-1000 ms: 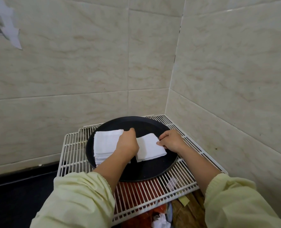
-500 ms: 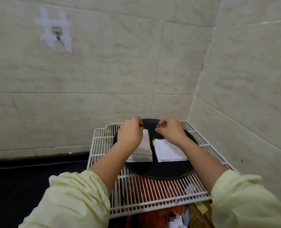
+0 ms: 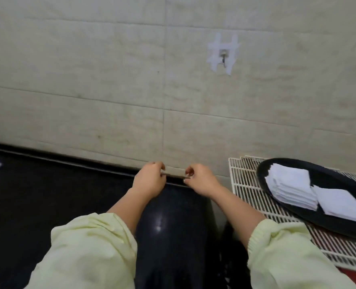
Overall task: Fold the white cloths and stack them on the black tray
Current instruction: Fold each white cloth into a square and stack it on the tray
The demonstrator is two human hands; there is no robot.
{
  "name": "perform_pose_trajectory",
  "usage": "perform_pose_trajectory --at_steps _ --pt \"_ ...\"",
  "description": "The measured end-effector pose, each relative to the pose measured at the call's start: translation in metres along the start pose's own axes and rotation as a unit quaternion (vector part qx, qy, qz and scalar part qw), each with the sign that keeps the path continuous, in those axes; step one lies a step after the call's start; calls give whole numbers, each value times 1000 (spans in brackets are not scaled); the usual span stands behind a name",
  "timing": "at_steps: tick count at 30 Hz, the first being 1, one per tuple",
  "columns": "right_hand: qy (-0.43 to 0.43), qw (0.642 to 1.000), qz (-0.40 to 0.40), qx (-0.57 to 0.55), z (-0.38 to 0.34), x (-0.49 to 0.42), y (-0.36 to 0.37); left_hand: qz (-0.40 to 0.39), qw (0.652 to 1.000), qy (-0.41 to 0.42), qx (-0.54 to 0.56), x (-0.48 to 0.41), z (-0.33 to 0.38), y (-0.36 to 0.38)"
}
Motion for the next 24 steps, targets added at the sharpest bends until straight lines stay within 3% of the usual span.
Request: perform_pose_trajectory --at_steps 5,24 --pt "-62 996 -57 -12 -122 25 96 3 997 -58 -44 34 -144 -61" --pt "-273 941 -196 25 -440 54 364 53 945 -300 -122 123 -522 -201"
Point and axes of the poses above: each hand's wrist, its own x-axis away from the middle knuckle, its own y-axis out of the palm, z = x × y, the point moved 8 cm from there along -x, towards the middle knuckle, and after that the axes turned 11 degrees about z, right-handed, at the moved point
